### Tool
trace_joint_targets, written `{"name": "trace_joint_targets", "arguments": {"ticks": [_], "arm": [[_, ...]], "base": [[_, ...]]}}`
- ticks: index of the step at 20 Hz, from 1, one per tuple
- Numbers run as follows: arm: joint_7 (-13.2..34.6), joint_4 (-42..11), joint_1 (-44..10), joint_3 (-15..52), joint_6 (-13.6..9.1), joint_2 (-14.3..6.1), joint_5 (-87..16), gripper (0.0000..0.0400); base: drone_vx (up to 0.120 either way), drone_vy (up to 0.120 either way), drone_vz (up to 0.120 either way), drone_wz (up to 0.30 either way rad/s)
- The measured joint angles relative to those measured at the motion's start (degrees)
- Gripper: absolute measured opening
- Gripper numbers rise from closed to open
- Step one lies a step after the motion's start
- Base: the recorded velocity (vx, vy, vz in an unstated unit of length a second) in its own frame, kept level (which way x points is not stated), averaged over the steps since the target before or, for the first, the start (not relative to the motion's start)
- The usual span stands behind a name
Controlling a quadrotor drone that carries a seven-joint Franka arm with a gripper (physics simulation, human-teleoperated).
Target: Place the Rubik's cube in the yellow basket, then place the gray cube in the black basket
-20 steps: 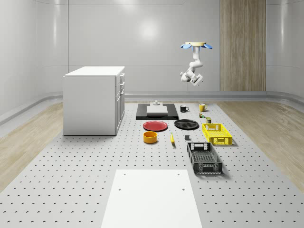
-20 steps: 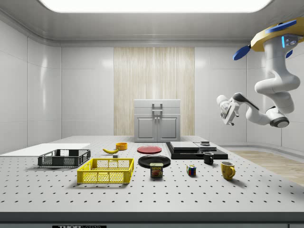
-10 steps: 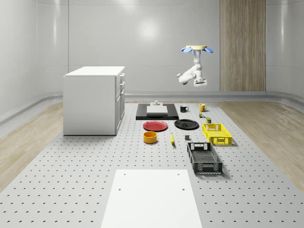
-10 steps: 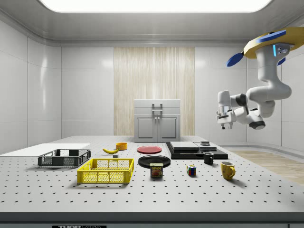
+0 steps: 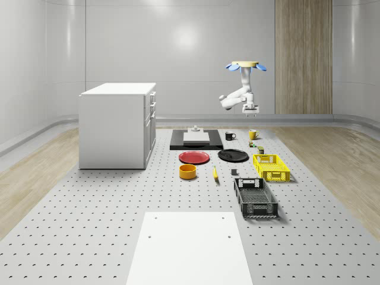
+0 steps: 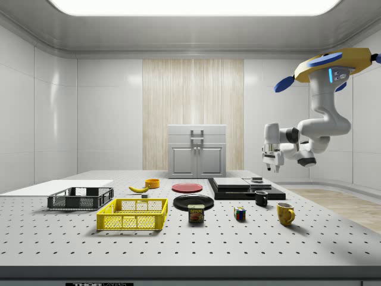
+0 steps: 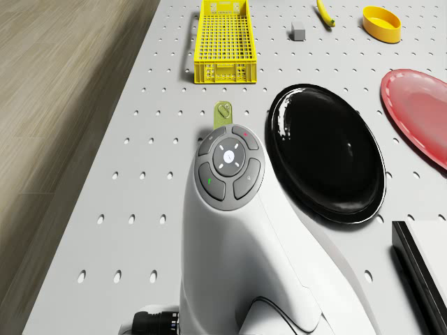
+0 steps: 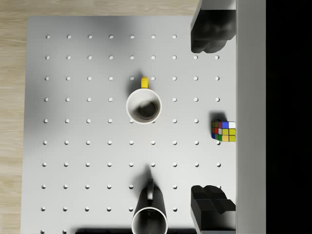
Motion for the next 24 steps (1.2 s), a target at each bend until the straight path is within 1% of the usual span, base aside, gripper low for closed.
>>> {"name": "trace_joint_targets", "arguments": {"ticks": [7,9,15,18,24], "arm": [[1.2,0.1,-1.4,1.0,1.5,-2.3,0.9,0.04],[1.4,0.2,-1.7,1.3,2.0,-2.9,1.2,0.04],[2.1,0.3,-2.5,1.9,3.5,-4.7,2.1,0.04],[2.4,0.3,-2.8,2.2,4.3,-5.5,2.6,0.04],[2.9,0.5,-3.3,2.7,5.8,-7.2,3.4,0.04]], "base": [[0.12,0.0,-0.12,0.0],[0.12,-0.1,-0.12,0.0],[0.12,0.0,-0.12,0.0],[0.12,-0.107,-0.12,0.0],[0.12,0.0,-0.12,0.0]]}}
